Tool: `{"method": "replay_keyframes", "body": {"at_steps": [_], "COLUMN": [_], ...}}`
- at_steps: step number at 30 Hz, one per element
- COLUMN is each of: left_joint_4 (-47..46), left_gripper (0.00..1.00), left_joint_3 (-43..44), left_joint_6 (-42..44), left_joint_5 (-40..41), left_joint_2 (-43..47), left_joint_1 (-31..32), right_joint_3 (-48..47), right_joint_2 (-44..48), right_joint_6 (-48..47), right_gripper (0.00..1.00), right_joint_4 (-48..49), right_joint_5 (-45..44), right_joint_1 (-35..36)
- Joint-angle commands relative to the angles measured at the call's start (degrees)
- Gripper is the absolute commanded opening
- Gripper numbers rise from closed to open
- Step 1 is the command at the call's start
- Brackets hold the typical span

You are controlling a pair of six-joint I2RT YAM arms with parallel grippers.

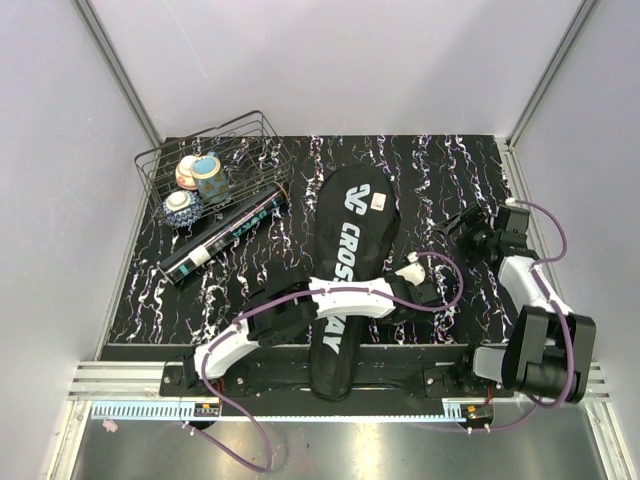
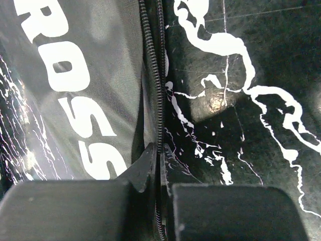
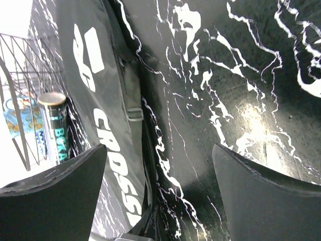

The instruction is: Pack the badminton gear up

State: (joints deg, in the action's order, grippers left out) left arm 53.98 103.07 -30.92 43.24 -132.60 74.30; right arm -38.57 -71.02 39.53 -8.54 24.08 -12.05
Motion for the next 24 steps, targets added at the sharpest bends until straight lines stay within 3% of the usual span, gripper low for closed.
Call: {"method": "replay_keyframes", "body": {"at_steps": [1,4,9,18,22,24], "left_joint_4": [-3.34,-12.11,-29.09,-32.09,-32.18,-32.44], "left_gripper": [0.00,0.00,0.00,0.00,0.00,0.00], "left_joint_3": [-3.04,-11.02,-27.45,-33.80,-33.98,-33.90], "left_joint_6": [1.91,4.72,6.48,6.75,6.66,6.66], "left_joint_5": [-3.42,-11.41,-25.30,-31.20,-32.17,-32.43], "left_joint_2": [3.47,13.30,31.75,39.78,40.04,40.13], "left_joint_1": [-1.35,-2.84,-6.44,-10.84,-10.93,-10.93], "right_joint_3": [-0.81,-0.63,-1.42,-2.39,-6.77,-9.06], "right_joint_2": [-4.73,-8.60,-13.08,-15.54,-19.76,-23.97], "right_joint_6": [-1.82,-0.86,2.22,12.15,8.12,1.72], "right_gripper": [0.93,0.97,1.00,1.00,0.98,0.98], "right_joint_4": [2.81,7.54,13.89,21.29,18.03,15.07], "right_joint_5": [8.42,15.35,18.90,16.54,15.74,17.57], "right_joint_1": [-0.07,0.36,4.05,11.52,13.99,14.16]}}
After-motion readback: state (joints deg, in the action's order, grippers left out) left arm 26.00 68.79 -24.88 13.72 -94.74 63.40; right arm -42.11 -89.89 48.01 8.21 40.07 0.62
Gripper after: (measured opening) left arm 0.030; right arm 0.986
